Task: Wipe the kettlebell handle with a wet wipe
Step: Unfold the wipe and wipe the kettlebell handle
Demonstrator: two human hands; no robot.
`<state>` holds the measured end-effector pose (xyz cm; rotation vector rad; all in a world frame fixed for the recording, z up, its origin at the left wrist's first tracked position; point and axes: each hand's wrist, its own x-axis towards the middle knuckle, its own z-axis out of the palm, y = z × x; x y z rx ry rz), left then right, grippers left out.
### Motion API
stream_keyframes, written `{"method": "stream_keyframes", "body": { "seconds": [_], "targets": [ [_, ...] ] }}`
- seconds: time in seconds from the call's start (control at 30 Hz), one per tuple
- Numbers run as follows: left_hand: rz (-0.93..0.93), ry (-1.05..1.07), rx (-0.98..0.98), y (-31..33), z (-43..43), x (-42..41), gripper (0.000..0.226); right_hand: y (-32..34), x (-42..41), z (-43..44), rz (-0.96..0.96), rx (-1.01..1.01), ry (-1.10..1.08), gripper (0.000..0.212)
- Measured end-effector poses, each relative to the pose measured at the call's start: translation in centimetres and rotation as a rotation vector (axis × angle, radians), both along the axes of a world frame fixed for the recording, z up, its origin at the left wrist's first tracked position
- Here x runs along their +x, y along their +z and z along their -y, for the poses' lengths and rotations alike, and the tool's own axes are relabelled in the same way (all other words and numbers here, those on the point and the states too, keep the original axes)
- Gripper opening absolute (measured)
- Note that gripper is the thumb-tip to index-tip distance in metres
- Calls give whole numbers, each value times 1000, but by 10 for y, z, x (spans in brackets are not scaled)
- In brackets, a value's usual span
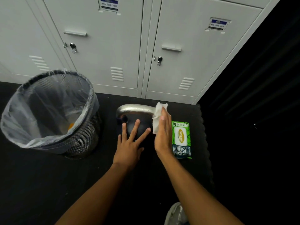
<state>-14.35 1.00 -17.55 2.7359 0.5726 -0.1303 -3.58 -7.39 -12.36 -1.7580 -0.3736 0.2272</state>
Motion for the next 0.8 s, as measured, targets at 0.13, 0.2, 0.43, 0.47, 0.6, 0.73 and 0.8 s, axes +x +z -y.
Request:
{"method": "stream_keyframes", "body": {
  "seconds": [0.13, 0.2, 0.43, 0.47, 0.6, 0.73, 0.8],
  "targets": [
    [-18, 14, -14, 0, 2, 1, 92, 1, 25, 7, -587, 50, -110, 38],
    [-30, 4, -7, 1, 1, 1, 91, 6, 46, 17, -718, 76, 31, 39],
    [-51, -1, -15, 3, 0, 1, 91, 11, 68, 30, 5, -546, 348, 45],
    [-49, -3, -17, 4, 0, 2, 91, 14, 67, 27, 107, -568, 318, 42],
    [-61, -4, -14, 4, 0, 2, 91, 20, 62, 20, 272, -646, 267, 50],
    [-64, -8, -12, 1, 0, 1, 92, 11, 44, 12, 236, -557, 197, 60],
    [-45, -12, -20, 0, 0, 1, 92, 6, 38, 5, 161, -453, 120, 54]
  ]
}}
